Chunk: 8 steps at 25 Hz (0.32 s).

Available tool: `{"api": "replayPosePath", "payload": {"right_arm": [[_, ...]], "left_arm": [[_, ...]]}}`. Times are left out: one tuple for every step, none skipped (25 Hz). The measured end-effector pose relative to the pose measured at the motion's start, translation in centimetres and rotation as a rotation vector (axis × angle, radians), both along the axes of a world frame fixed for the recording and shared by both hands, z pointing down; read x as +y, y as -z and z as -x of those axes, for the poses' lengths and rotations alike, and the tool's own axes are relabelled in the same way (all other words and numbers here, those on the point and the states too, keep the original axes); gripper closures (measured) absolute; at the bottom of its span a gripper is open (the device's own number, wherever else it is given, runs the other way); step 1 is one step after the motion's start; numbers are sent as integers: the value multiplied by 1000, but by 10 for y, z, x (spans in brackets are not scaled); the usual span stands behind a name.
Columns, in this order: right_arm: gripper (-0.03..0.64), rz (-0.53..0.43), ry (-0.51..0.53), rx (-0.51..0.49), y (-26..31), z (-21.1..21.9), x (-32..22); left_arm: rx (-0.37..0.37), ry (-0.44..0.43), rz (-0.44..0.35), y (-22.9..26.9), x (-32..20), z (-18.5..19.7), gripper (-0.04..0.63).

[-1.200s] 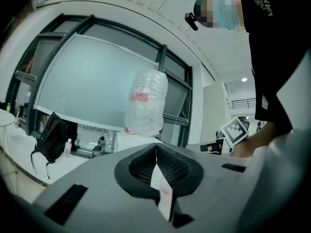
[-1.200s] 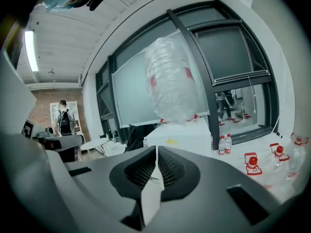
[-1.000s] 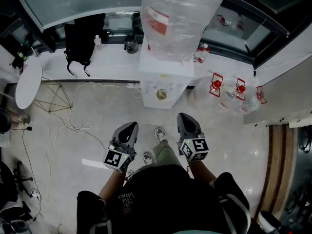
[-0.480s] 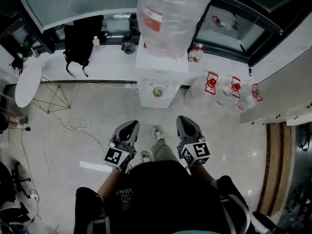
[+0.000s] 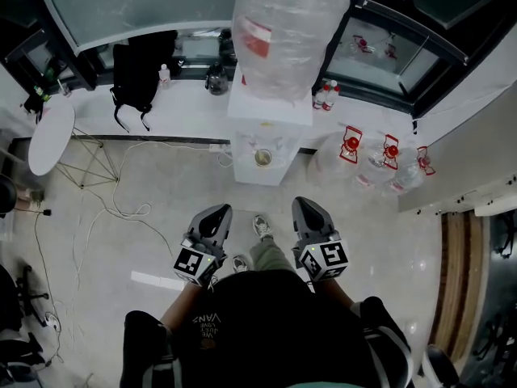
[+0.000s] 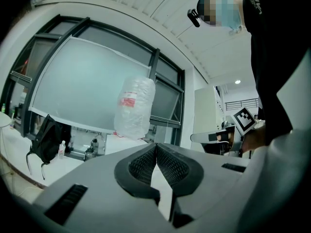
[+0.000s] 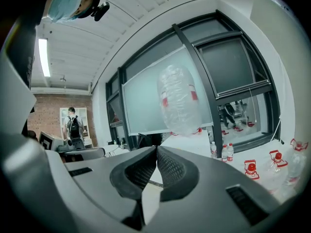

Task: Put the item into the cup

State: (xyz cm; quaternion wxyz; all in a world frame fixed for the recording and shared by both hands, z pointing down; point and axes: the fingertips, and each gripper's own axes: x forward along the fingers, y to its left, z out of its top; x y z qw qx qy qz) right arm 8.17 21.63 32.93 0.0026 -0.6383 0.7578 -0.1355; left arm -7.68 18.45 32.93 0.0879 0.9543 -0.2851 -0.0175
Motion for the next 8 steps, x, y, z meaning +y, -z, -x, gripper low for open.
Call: {"api": "replayPosePath", "payload": {"right_arm": [[572,0,1,2,0,0,0],[572,1,2,3,0,0,0],[572,1,4,3,0,0,0],[572,0,5,1,0,0,-1],[572,-1,5,-5,0,1,-1],[572,-3,5,-12,-1,1,-2],[572,-5,4,-18,-1,1,-3],[572,-6,4,-23,-1,2,-4]], "left_arm": [[-1,0,2,0,1,0,575],[-1,1,4,0,1,1,575],[-1,2,4,1,1,1,575],[-1,3,5,1,0,2,575],[-1,5,5,1,0,3,575],[-2,6,3,2,-1,4,575],[-2,7,2,2,-2,5,575],[-2,8,0,2,-3,5,575]]}}
